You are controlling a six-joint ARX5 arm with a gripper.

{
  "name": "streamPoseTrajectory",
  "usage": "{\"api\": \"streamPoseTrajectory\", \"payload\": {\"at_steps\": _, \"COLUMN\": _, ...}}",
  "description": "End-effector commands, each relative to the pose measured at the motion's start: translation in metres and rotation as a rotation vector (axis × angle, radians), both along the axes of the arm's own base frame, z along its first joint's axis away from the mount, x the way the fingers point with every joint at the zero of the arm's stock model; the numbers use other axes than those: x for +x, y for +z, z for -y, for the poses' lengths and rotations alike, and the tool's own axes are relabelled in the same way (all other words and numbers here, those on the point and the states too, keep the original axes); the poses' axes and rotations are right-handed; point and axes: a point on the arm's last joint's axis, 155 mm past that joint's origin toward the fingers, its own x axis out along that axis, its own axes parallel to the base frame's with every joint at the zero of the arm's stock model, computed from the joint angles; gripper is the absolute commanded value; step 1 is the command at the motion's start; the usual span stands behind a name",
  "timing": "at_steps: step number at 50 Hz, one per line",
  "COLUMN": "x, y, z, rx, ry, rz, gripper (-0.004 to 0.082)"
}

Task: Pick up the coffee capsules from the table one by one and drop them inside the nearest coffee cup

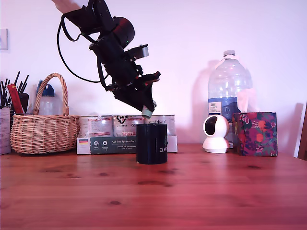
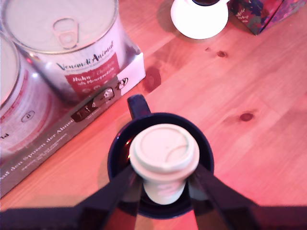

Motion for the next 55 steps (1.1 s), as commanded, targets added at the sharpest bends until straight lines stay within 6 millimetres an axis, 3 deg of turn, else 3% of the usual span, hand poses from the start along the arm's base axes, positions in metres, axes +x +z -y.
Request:
{"api": "streamPoseTrajectory", "payload": {"at_steps": 1, "x": 0.004, "y": -0.015, "z": 0.003, "rx": 0.007, "ry": -0.005, "rz": -0.010, "gripper": 0.0165}}
{"api": "streamPoseTrajectory", "payload": {"at_steps": 17, "x": 0.009, "y": -0.010, "z": 0.005, "rx": -0.005, "ry": -0.005, "rz": 0.015, "gripper": 0.0183}}
{"api": "streamPoseTrajectory", "payload": {"at_steps": 20, "x": 0.009, "y": -0.010, "z": 0.005, "rx": -0.008, "ry": -0.001, "rz": 0.016, "gripper": 0.0310}}
{"api": "streamPoseTrajectory", "payload": {"at_steps": 24, "x": 0.010, "y": -0.011, "z": 0.003, "rx": -0.011, "ry": 0.014, "rz": 0.005, "gripper": 0.0625}}
{"api": "streamPoseTrajectory", "payload": {"at_steps": 27, "x": 0.009, "y": -0.012, "z": 0.001, "rx": -0.011, "ry": 0.030, "rz": -0.006, "gripper": 0.0718}}
{"api": "streamPoseTrajectory", "payload": {"at_steps": 44, "x": 0.009, "y": -0.007, "z": 0.001, "rx": -0.006, "ry": 0.007, "rz": 0.011, "gripper": 0.0675}}
{"api": "streamPoseTrajectory", "payload": {"at_steps": 49, "x": 0.006, "y": 0.003, "z": 0.000, "rx": -0.005, "ry": 0.002, "rz": 0.020, "gripper": 0.0534}}
{"api": "streamPoseTrajectory", "payload": {"at_steps": 55, "x": -0.003, "y": 0.021, "z": 0.001, "rx": -0.027, "ry": -0.017, "rz": 0.022, "gripper": 0.0304}}
